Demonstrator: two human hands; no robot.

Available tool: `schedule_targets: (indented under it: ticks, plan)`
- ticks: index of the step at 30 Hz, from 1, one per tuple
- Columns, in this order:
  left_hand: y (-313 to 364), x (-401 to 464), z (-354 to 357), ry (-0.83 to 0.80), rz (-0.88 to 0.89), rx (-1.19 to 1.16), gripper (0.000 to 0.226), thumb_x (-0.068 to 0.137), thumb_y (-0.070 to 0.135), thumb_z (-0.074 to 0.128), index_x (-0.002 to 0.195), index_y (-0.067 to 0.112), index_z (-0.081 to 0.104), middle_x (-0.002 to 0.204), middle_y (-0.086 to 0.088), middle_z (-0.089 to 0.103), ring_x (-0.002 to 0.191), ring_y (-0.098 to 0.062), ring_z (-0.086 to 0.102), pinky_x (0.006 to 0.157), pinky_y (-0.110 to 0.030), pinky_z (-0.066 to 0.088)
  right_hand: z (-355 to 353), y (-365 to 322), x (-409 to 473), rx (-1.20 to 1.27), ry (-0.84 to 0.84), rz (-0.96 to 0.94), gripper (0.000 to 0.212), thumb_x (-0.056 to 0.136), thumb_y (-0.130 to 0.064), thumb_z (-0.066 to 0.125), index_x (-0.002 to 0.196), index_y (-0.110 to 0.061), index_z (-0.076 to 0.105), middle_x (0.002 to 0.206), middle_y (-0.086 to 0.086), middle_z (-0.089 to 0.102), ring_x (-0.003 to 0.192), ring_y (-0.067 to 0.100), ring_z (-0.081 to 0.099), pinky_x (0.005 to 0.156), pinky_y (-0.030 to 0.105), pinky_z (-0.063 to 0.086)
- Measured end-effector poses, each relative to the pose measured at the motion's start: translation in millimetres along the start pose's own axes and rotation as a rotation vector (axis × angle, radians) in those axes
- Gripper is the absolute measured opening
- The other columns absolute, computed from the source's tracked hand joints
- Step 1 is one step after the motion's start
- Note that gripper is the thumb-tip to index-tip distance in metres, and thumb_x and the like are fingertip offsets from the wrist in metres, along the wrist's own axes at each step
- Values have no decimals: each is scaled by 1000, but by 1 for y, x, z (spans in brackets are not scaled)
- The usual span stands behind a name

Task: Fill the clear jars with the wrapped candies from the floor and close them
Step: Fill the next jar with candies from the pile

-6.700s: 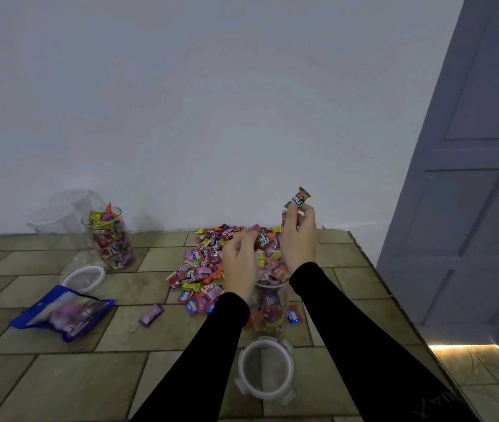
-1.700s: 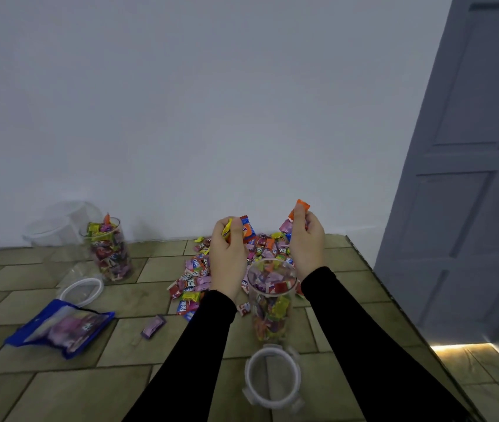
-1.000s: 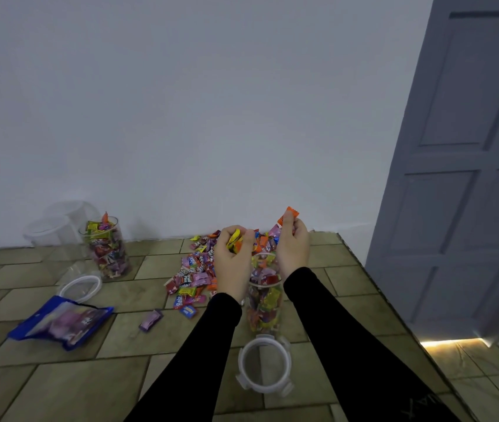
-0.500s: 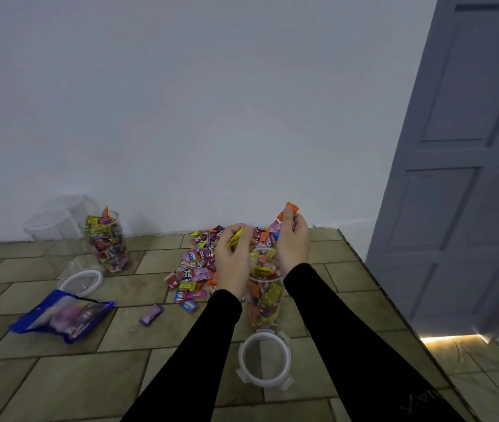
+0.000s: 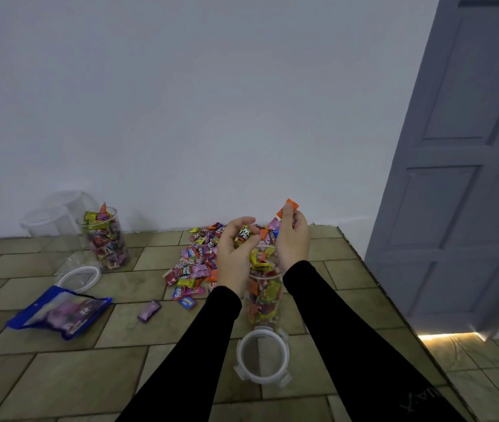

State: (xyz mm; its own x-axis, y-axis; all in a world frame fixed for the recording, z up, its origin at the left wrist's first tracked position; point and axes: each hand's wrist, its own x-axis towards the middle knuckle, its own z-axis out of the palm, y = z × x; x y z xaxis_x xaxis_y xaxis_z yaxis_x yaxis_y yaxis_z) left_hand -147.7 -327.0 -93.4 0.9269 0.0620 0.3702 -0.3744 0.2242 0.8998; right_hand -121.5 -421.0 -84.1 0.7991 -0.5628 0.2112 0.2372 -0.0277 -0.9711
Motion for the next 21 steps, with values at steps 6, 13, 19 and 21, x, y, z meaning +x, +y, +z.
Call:
schedule_targets:
  ticks: [6, 13, 19, 21]
  plan:
    - [1, 0, -1, 2, 30, 18, 17, 95, 11, 50, 97, 0, 64, 93, 1, 67, 85, -2, 60, 75, -12, 44, 0, -2, -1, 5, -3, 19, 37, 98, -51, 37, 74, -26, 50, 71, -11, 50, 74, 12, 49, 72, 35, 40]
    - [-7, 4, 0, -2, 47, 35, 33, 94, 33, 42, 69, 27, 63, 97, -18, 69, 86, -34, 57, 80, -42, 44, 0, -4, -2, 12, -4, 22, 37, 99, -51, 38, 71, -27, 47, 66, -12, 45, 66, 10, 44, 68, 32, 37]
    - [-9, 7, -1, 14, 31, -38, 33, 92, 36, 40, 81, 19, 67, 96, -9, 71, 97, -28, 66, 89, -39, 48, -2, -6, -4, 18, -8, 0, 37, 100, -47, 38, 70, -25, 44, 65, -12, 42, 62, 7, 40, 63, 26, 33]
    - [-14, 5, -3, 47, 40, -22, 37, 95, 36, 35, 91, 15, 65, 101, -7, 70, 103, -22, 65, 94, -37, 47, -2, -7, -5, 6, -4, -1, 37, 100, -48, 37, 70, -27, 43, 65, -12, 41, 62, 6, 40, 61, 26, 32]
